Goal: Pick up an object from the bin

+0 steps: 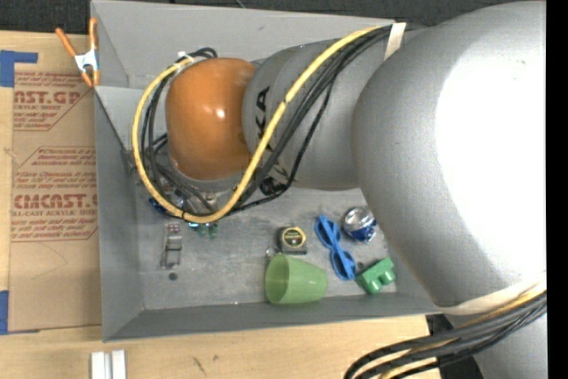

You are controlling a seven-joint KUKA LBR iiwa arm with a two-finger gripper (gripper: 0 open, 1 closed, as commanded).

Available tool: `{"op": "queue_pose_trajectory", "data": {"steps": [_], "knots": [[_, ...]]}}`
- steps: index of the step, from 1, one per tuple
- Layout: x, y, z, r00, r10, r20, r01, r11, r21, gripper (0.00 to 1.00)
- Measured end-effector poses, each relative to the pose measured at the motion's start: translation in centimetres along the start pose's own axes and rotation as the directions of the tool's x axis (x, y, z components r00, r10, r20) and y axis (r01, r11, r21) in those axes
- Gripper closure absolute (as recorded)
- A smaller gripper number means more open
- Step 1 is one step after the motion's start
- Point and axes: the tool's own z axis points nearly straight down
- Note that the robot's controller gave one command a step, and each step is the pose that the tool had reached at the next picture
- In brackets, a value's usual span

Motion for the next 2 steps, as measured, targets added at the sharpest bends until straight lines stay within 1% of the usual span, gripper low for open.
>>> {"op": "queue_pose_trajectory", "data": {"steps": [1,2], "knots": [[-4.2,-1.7,4.0,0.999,0.037,0.009,-0.037,0.999,-0.002,0.0],[-2.9,-0.8,-3.5,0.983,0.183,0.012,-0.183,0.983,-0.006,0.0]]}}
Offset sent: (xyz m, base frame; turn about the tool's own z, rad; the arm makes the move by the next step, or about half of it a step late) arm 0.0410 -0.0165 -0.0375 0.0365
